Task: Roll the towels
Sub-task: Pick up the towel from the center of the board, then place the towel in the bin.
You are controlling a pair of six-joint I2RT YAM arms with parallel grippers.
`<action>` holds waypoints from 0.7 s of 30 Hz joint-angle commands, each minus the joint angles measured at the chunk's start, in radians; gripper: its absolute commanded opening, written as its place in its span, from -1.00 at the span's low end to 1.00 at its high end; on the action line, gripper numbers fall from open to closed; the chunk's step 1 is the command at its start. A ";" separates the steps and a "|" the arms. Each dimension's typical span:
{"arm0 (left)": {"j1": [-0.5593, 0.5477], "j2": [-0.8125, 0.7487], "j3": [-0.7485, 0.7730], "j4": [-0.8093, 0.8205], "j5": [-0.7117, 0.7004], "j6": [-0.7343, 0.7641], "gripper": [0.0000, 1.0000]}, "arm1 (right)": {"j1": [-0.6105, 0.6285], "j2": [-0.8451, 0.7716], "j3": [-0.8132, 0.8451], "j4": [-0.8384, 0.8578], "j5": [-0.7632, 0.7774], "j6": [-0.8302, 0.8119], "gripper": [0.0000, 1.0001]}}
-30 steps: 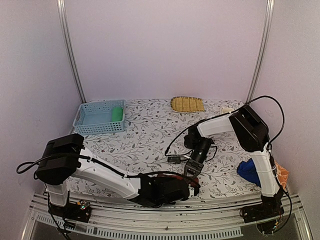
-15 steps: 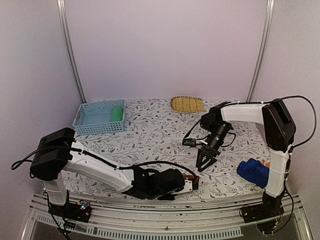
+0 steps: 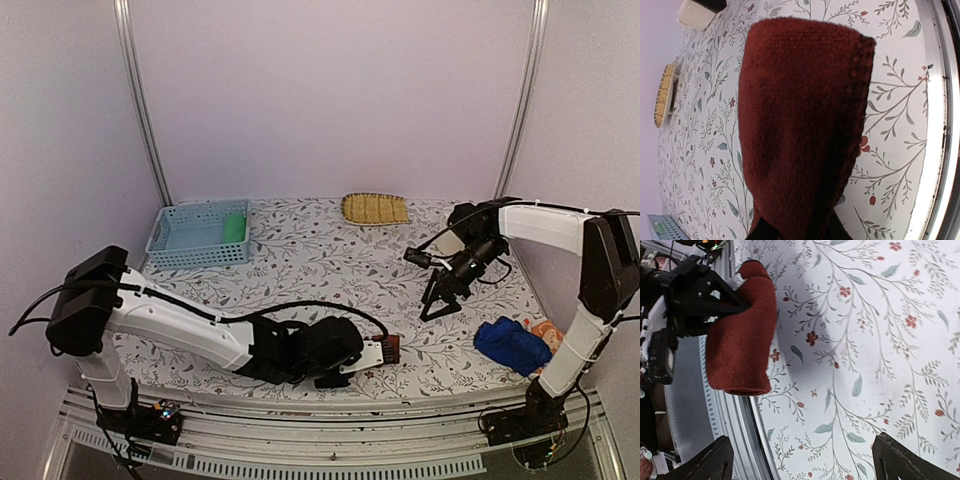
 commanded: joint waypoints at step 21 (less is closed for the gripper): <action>0.349 -0.191 0.221 -0.292 0.084 -0.352 -1.00 | -0.093 -0.340 -0.379 0.724 0.313 0.298 0.98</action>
